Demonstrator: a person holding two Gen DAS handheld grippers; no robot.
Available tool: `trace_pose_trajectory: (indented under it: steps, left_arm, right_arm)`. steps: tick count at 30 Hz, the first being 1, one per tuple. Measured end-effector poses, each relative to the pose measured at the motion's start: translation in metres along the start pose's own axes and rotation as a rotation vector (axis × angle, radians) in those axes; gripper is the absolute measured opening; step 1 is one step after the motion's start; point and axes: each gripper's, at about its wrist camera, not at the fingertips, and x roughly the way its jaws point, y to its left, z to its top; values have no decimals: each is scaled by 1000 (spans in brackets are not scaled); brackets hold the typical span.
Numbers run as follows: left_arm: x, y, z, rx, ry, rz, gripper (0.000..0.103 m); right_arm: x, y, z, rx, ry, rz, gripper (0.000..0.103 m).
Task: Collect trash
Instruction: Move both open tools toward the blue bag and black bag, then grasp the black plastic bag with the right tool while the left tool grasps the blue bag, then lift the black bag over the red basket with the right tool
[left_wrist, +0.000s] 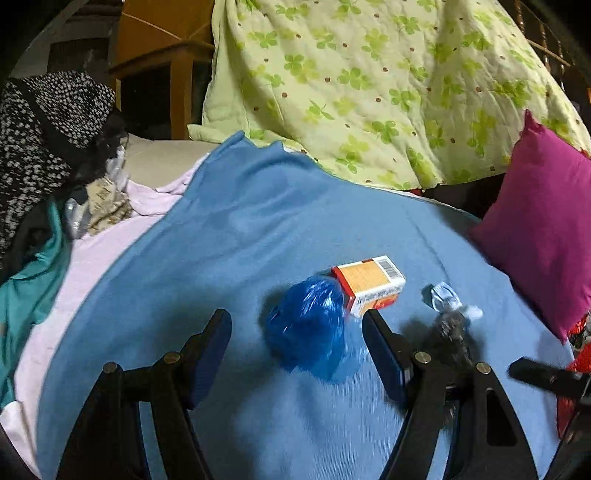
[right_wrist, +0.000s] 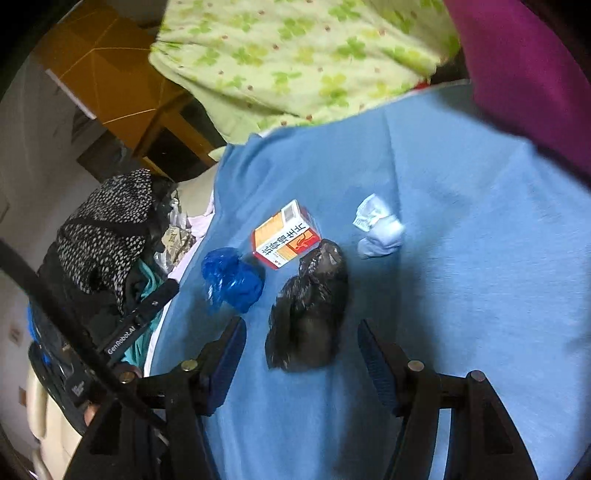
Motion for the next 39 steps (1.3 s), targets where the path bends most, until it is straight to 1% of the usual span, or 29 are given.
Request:
trace_pose_trajectory:
  steps: [5,6,7,8,10,11,12,13,14,15,16,17,18,19,20,23,28,31,33,36,39]
  left_arm:
    - [32,-4,-9,21,24,3,74]
    - [36,-3,-11,25,37,5,74]
    - [43,-3,-11,25,60,5,74]
    - [49,-3,-9,21,76,-5,74]
    - [55,-1,-7,6,82,-16,74]
    - [56,0,-6,-3,83,-16,74]
    - [58,1,-5,-12,87,-23,70]
    - [60,1,-5,-17,92,-29,63]
    - [62,1,-6,-17,107,-41,44]
    - [65,0,-7,-8,119,-43,39]
    - [65,0,-8,-2,119,-40,38]
    - [64,-1,-9,7,111,-34,31]
    - [62,-2,-10,18,106,-32,26]
    - [60,-3,-11,24,101,-36,23]
    - [56,-3,-12,25,94,-38,16]
    - [38,-3,-15,27,70,-46,13]
    - [-2,-7,-21,42,17,-57,13]
    - [-36,-14,-33,56,-24,-45,13]
    - [-54,-19,-42,70,-37,-40,13]
    - [-84,-36,-55,116,-60,-25,13]
    - [-111,-52,-60,148,-91,-17,13]
  right_arm:
    - [51,-1,7,14,50,-11,66]
    - [59,-3,6,22,61,-18,64]
    - [67,-5,6,35,75,-23,58]
    - [74,-7,5,44,94,-25,55]
    - [85,-7,4,43,118,-54,54]
    - [86,-6,3,36,116,-57,52]
    - [86,-5,2,25,109,-54,44]
    - [86,-4,2,17,106,-54,43]
    - [85,-4,1,13,104,-50,42]
    - [83,-3,1,12,101,-45,40]
    - [81,-3,0,10,95,-45,40]
    - [78,-2,-1,6,87,-47,40]
    - [74,-1,-2,0,77,-50,40]
    - [68,0,-2,-8,65,-49,40]
    - [64,1,-2,-11,57,-46,40]
    - [44,2,-6,-22,20,-43,40]
    - [6,1,-11,-35,-43,-49,40]
    - [-19,3,-19,-60,-97,-65,40]
    - [-37,3,-28,-75,-132,-76,40]
    - [-58,2,-43,-76,-159,-80,40]
    - [-78,4,-59,-84,-181,-87,40]
